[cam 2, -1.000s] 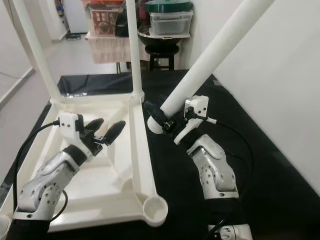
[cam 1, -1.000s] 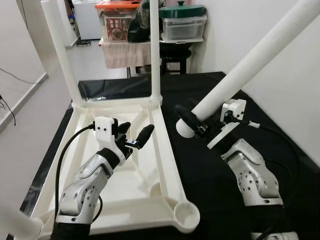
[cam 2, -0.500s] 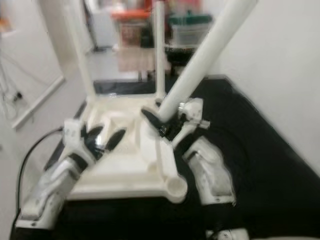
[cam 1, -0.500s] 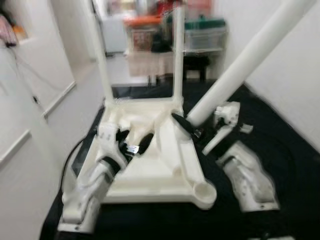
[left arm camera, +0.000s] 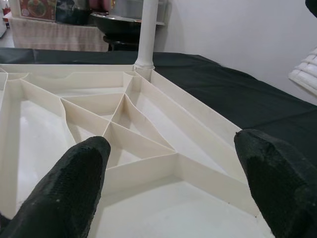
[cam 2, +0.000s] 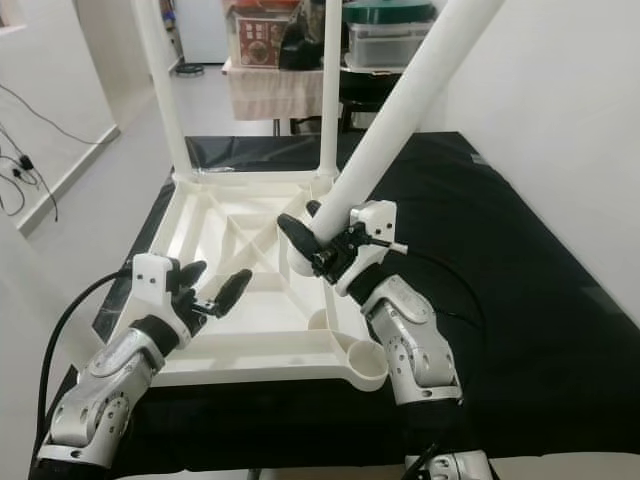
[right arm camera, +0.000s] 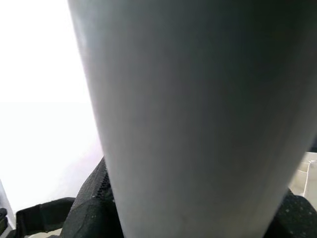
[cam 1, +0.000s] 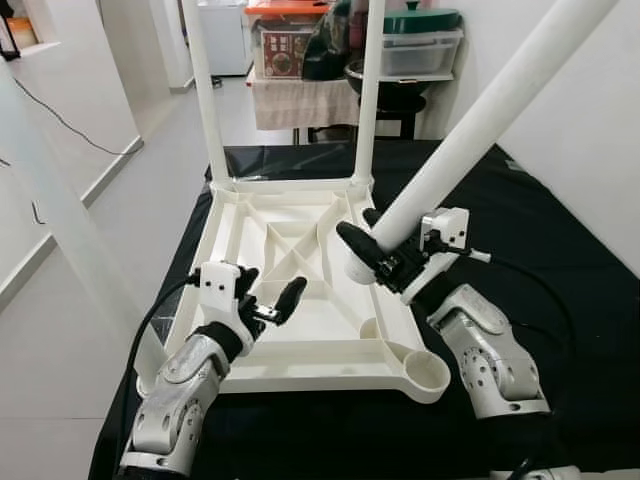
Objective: Building children table
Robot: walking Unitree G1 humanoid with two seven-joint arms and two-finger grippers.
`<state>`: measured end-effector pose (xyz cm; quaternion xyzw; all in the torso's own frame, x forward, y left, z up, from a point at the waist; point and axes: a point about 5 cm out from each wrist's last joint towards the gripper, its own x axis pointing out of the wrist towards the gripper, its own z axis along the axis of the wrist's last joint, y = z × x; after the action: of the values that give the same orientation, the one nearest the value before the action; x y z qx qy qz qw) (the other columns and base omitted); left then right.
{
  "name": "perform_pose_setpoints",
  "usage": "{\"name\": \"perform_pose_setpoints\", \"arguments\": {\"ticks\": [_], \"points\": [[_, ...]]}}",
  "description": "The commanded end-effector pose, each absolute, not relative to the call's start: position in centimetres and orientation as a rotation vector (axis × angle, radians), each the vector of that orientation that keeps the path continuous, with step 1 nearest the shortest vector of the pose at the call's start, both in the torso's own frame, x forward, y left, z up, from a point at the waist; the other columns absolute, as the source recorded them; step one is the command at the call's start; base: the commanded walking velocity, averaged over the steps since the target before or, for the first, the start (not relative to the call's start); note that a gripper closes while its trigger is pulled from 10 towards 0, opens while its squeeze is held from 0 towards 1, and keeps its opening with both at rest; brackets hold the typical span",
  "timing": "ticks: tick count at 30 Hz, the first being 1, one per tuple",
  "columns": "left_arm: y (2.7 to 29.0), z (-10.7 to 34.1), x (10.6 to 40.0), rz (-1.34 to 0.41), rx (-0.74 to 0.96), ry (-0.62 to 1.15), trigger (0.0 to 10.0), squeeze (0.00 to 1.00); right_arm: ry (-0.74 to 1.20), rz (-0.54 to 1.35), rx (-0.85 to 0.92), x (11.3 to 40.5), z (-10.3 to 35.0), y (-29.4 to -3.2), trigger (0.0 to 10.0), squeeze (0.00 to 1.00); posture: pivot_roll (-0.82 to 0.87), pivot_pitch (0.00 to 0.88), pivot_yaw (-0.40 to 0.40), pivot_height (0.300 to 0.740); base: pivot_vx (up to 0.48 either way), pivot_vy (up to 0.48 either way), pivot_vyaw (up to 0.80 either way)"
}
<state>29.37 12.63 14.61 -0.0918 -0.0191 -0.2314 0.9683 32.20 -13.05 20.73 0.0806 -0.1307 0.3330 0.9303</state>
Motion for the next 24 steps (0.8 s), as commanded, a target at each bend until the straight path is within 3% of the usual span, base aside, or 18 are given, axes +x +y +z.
{"name": "perform_pose_setpoints", "arguments": {"ticks": [1,24], "points": [[12.9,14.2,29.3,-0.462,-0.174,-0.034,10.0,0.00,-0.284,0.692,0.155,32.3,21.1,-12.7,10.0,0.00,-0.01,0.000,-0.001,0.740,0.000,0.000,0.00],[11.7,14.9,29.5,-0.560,-0.241,-0.080,10.0,0.00,-0.316,0.683,0.111,33.0,22.1,-12.6,10.0,0.00,-0.03,0.000,0.018,0.740,0.000,0.000,0.00]]}}
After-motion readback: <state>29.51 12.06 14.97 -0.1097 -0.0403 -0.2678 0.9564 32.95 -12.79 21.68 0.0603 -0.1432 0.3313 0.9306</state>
